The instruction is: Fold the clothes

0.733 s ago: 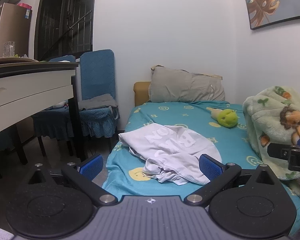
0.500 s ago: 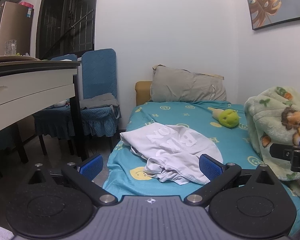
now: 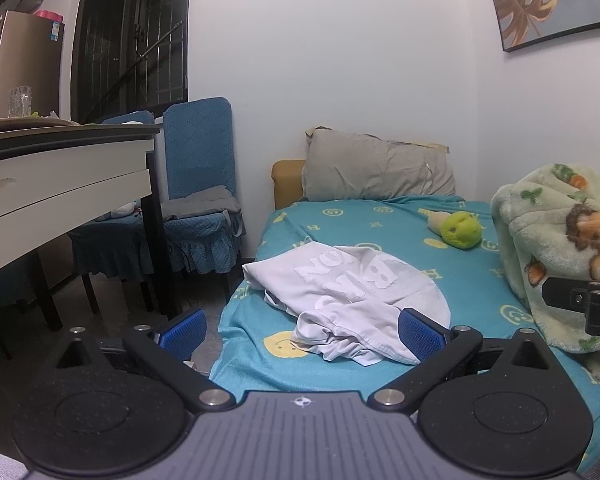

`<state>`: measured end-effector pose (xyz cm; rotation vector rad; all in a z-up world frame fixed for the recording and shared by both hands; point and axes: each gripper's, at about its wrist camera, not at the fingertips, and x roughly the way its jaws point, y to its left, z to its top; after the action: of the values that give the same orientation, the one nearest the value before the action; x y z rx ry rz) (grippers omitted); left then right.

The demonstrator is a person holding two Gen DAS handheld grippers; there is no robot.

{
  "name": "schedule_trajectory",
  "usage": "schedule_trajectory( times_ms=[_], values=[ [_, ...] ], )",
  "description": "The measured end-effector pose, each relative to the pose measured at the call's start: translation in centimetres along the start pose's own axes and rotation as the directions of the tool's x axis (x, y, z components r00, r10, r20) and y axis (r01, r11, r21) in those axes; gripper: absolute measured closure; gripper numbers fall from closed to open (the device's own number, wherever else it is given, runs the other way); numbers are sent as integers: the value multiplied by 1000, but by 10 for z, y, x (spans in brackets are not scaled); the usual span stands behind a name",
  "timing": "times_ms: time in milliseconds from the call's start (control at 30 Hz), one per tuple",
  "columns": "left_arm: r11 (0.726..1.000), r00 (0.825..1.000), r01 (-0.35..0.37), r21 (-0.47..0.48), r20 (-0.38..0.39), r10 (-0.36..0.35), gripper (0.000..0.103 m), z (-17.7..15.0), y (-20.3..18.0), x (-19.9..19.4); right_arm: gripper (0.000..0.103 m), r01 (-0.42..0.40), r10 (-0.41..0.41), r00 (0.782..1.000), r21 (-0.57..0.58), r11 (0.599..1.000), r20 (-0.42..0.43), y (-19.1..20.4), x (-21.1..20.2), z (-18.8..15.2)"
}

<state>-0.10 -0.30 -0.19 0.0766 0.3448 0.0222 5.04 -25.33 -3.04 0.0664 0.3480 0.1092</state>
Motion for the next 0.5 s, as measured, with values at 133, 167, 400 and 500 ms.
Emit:
schedule_trajectory(
  times_ms=[133,167,400,500],
  values=[
    [1000,1000,1,-4,-2,-1,0,0,1,0,13,0,0,1000,-2,1000,3,0,0,-1],
    [1000,1000,1,-5,-2,-1,0,0,1,0,13,0,0,1000,-3,1000,3,0,0,-1],
    [1000,1000,3,-2,-1,-3,0,0,1,0,13,2,-2,1000,-3,1000,2,1,-2,0],
    [1000,1000,3,-1,-1,-3,0,-1,1,1,13,4,-4,1000,-1,1000,1,1,-2,0]
  ],
)
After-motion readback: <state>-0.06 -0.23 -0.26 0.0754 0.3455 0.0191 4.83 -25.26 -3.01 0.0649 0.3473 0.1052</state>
